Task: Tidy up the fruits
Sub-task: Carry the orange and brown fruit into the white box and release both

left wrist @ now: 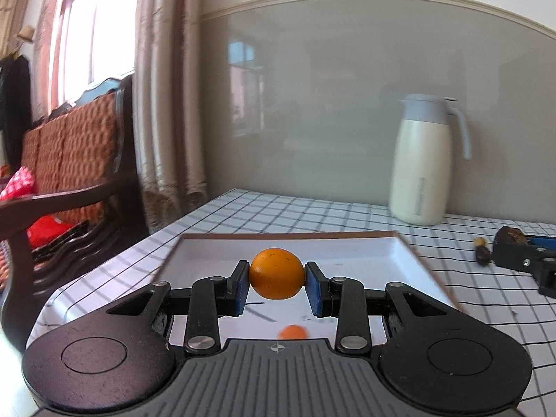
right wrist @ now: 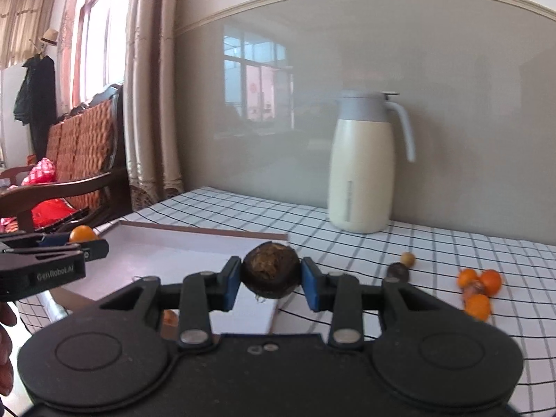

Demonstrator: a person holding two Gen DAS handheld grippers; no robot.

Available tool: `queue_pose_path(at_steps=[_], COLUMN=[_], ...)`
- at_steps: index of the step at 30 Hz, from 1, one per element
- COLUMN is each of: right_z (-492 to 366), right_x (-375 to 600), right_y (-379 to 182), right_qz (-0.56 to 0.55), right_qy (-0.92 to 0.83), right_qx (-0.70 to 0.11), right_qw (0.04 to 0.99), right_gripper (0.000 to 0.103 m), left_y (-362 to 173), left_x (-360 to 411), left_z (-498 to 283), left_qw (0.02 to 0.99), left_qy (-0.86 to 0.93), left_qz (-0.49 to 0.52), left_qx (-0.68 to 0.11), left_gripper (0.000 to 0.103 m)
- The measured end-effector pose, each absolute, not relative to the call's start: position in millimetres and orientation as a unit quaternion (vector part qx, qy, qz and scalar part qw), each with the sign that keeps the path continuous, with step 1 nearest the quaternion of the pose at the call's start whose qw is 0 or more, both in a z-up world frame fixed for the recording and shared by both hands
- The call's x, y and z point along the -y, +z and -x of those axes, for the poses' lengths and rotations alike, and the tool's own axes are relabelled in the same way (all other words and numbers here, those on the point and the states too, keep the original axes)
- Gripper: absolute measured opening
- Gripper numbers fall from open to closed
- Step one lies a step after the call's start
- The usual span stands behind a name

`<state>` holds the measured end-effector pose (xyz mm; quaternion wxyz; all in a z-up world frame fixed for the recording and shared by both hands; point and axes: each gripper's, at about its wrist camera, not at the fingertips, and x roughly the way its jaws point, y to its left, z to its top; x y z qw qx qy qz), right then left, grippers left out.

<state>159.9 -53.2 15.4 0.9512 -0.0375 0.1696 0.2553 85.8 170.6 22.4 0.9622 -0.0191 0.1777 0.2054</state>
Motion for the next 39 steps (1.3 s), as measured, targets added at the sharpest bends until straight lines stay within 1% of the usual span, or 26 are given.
queue_pose_path(at_steps=[6,14,24,25,26,27,28,30,32,39], right_z=[-165,-192,-226,-229,-231,-233,-233,-228,-230,-224], right_x=[22,0,-22,-24,-26,-29,-30,-23,-22,-13], right_y=[17,10,-9,-10,-12,-14,-17,-19,-18,-13], right_qz=[0.050,0.059,0.071,0.073,0.080,0.094,0.101,0.088,0.082,0.063], right_qy=[0.276,0.272,0.285,0.287,0.289,0.279,0.260,0.255,0.261,0.265], right_qx=[-0.166,-0.181,-0.209,-0.213,-0.216,-0.215,-0.205,-0.179,-0.197,-0.189], right_qw=[0.945,0.943,0.933,0.931,0.929,0.931,0.938,0.946,0.941,0.944], right_gripper=[0.029,0.029,0.029,0.030,0.042,0.077,0.094,0.093,0.092,0.092], left_y=[19,6,-5,-7,-8,-9,-10,-10,-10,-13], left_x=[-202,-237,-248,-249,-252,-253,-253,-251,-252,-250], left_z=[-87,-98,-127,-129,-130,-130,-128,-123,-123,-125], left_qw=[0.956,0.948,0.947,0.946,0.946,0.945,0.944,0.946,0.948,0.948], left_qy=[0.232,0.253,0.246,0.247,0.249,0.252,0.261,0.279,0.272,0.270], left_qz=[0.022,0.024,0.025,0.033,0.038,0.042,0.042,0.026,0.028,0.016], left_qx=[-0.178,-0.193,-0.207,-0.207,-0.205,-0.202,-0.196,-0.165,-0.163,-0.165], left_gripper=[0.035,0.035,0.035,0.035,0.036,0.059,0.103,0.103,0.103,0.103])
